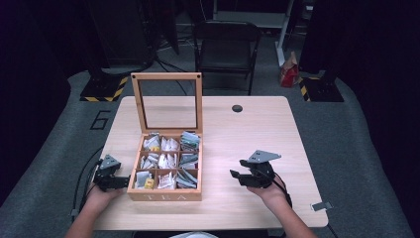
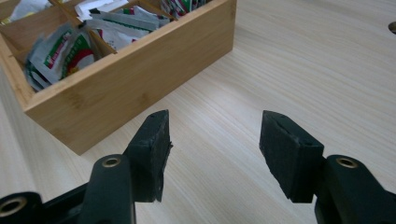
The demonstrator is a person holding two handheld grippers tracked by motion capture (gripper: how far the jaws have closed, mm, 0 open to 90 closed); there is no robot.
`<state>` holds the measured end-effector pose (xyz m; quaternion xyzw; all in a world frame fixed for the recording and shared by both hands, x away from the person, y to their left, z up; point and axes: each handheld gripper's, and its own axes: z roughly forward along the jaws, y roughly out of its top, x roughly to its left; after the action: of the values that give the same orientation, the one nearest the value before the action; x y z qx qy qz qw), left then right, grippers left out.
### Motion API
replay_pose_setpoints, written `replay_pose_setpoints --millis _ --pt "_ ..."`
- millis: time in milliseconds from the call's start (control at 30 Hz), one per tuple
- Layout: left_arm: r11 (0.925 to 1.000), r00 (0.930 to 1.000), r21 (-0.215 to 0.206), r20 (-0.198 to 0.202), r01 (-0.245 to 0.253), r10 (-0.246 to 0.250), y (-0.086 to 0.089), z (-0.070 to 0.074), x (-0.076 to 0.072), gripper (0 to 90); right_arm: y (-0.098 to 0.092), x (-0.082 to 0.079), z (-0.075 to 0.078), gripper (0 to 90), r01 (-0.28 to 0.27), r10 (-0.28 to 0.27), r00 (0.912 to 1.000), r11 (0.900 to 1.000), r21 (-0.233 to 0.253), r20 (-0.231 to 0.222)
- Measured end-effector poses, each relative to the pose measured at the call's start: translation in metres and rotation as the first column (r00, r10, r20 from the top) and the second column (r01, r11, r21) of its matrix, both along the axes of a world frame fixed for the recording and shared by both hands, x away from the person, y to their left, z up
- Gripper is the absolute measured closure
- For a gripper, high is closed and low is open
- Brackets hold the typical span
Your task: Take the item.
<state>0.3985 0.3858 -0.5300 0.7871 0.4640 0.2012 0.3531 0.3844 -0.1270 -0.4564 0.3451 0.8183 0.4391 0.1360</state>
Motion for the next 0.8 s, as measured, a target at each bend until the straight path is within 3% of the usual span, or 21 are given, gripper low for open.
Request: replay_pose_setpoints --millis 267,533,800 --pt "1.0000 1.0000 0.000 0.000 0.000 0.000 0.000 0.000 0.000 15.0 0.009 -0.004 0.011 42.9 -0.038 0.038 0.9993 0.999 -0.002 0.007" --pt "1.0000 1.0000 0.000 0.000 0.000 0.000 0.000 0.000 0.000 15.0 0.019 -0.008 0.020 43.9 -0.057 0.057 0.9984 0.998 0.032 -0.006" --pt "1.0000 1.0000 0.000 0.000 0.000 0.000 0.000 0.000 0.000 15.0 0.027 -0.011 0.026 44.8 -0.099 0.099 0.9950 0.995 0.018 0.008"
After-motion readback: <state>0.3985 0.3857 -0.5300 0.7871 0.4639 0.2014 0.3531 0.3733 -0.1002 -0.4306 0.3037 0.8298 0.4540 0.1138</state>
